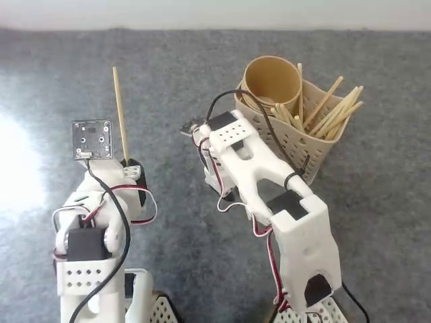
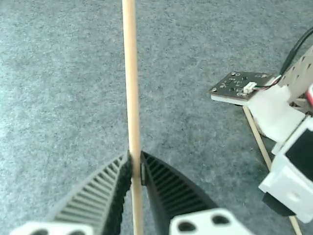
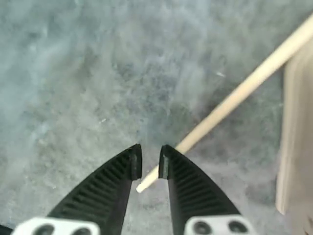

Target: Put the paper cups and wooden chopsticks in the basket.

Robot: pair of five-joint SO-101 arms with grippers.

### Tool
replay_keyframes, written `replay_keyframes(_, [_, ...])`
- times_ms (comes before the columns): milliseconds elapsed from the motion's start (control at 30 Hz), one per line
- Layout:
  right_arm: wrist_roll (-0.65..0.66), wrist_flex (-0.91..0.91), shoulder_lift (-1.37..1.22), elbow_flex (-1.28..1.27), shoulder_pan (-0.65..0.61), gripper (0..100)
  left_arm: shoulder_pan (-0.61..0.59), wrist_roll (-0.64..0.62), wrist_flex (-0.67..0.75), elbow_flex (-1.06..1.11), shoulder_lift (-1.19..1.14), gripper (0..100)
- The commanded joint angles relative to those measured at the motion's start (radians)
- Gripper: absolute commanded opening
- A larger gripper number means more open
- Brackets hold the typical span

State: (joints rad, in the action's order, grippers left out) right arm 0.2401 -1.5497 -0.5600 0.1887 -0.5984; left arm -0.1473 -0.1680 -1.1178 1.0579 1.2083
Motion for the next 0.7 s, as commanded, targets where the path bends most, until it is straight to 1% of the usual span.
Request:
replay_keyframes(0, [0.015, -0.03, 0.124, 0.066, 0.004, 8.5, 0.002, -0.012, 0.025, -0.002, 0.012, 1])
replay_keyframes(167, [0.015, -0.025, 0.179, 0.058, 0.007, 8.7, 0.002, -0.012, 0.025, -0.002, 0.012, 1])
replay_keyframes(300, [0.023, -0.015, 0.113, 0.064, 0.062, 8.7, 0.002, -0.012, 0.021, -0.002, 0.012, 1])
replay_keyframes(433, [0.072, 0.012, 0.041, 0.061, 0.114, 8.4, 0.002, -0.012, 0.02, -0.002, 0.012, 1])
replay_keyframes(667, [0.077, 0.021, 0.002, 0.064, 0.104, 8.4, 0.002, -0.012, 0.025, -0.001, 0.012, 1])
